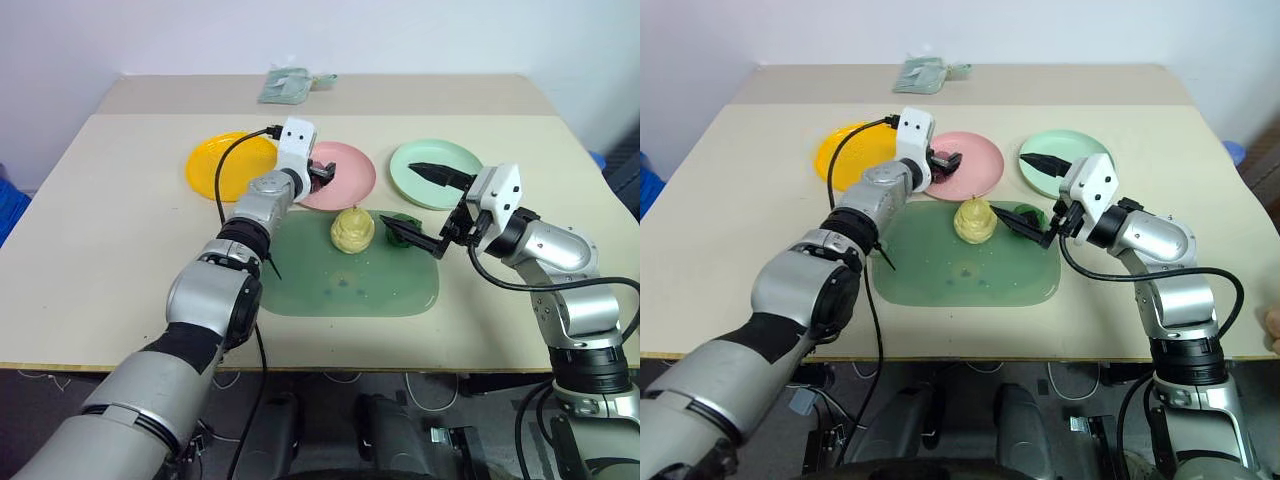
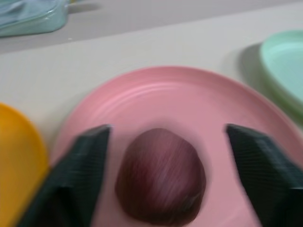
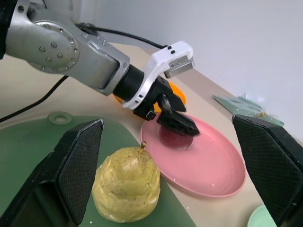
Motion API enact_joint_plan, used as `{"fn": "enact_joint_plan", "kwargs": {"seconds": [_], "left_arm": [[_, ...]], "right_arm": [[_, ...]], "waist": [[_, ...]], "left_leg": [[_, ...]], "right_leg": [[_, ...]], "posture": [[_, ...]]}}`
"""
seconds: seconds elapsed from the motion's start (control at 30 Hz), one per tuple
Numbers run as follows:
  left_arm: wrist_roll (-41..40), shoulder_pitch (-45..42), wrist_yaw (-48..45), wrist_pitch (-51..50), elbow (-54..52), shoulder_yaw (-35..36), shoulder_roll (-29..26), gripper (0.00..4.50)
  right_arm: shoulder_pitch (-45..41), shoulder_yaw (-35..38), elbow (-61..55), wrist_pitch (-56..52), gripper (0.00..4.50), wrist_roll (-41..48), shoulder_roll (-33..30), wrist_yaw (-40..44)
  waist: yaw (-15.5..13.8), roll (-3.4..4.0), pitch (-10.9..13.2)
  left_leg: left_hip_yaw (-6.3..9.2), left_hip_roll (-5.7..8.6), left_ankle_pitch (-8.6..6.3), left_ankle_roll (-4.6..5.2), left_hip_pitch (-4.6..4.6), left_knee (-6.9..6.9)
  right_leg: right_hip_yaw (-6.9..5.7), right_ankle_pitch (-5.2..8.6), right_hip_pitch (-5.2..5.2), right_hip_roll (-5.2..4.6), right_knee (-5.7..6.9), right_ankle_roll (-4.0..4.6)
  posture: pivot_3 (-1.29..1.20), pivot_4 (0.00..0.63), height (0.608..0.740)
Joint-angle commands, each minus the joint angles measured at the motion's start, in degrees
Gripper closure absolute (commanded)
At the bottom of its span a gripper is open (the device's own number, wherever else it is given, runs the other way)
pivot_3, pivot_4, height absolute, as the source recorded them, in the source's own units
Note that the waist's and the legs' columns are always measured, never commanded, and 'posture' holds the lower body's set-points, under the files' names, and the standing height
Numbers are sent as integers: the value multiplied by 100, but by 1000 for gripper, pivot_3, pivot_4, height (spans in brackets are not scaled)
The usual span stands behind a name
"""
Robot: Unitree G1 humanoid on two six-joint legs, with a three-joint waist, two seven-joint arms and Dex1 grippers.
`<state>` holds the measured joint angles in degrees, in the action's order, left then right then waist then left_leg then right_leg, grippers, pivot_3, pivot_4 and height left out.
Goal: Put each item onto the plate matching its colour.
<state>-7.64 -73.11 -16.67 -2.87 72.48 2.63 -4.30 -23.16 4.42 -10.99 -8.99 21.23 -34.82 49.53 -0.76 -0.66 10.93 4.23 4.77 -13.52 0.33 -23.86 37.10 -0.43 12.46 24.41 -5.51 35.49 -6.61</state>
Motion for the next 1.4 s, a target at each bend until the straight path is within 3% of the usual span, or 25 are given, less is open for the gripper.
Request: {"fn": "enact_joint_plan", "kwargs": {"seconds": [0.03,0.3,0.47,0.63,0.83,1.0,1.4], "left_arm": [[-219,231,-752,148,-879,177,-138,578],[-1284,2643,-2056,-2254,-5813,-127,-713,578],[-1880,3507,-2734,-3189,-7452,-335,-1309,578],[-1913,3491,-2889,-3411,-7607,-515,-1470,578],[-1392,3352,-2912,-3022,-7275,-1023,-1431,578],[-850,2962,-2694,-2474,-6434,-1410,-999,578],[-419,2657,-2672,-2282,-5909,-1488,-858,578]], "right_arm": [[137,168,-233,135,0,46,-18,-59],[422,150,-666,-119,0,181,-38,-130],[514,144,-876,-339,0,274,-23,-183],[736,255,-1097,-517,0,419,-89,-206],[1118,385,-1391,-598,0,439,-91,-354],[1508,539,-1610,-575,0,433,-114,-468],[2642,1040,-1968,-412,0,418,-390,-389]], "waist": [[5,1,0],[125,4,-1],[95,6,-2],[-6,7,-3],[-3,7,-3],[-30,6,-2],[-9,7,-3]], "left_leg": [[0,1,0,1,0,1],[-1,-4,0,0,5,-1],[4,-3,1,-3,6,6],[4,-3,2,-2,15,7],[3,-2,2,-2,15,6],[4,-2,2,-1,14,9],[2,-4,2,1,14,6]], "right_leg": [[1,-3,0,-1,-1,0],[22,-4,10,3,24,5],[24,-5,8,2,30,7],[23,-5,0,3,28,9],[23,-5,0,4,27,9],[21,-5,-3,3,25,9],[21,-5,-4,5,20,8]], "posture": [[0,150,740],[0,150,740],[0,150,740],[0,150,740],[0,150,740],[0,150,740],[0,150,740]]}}
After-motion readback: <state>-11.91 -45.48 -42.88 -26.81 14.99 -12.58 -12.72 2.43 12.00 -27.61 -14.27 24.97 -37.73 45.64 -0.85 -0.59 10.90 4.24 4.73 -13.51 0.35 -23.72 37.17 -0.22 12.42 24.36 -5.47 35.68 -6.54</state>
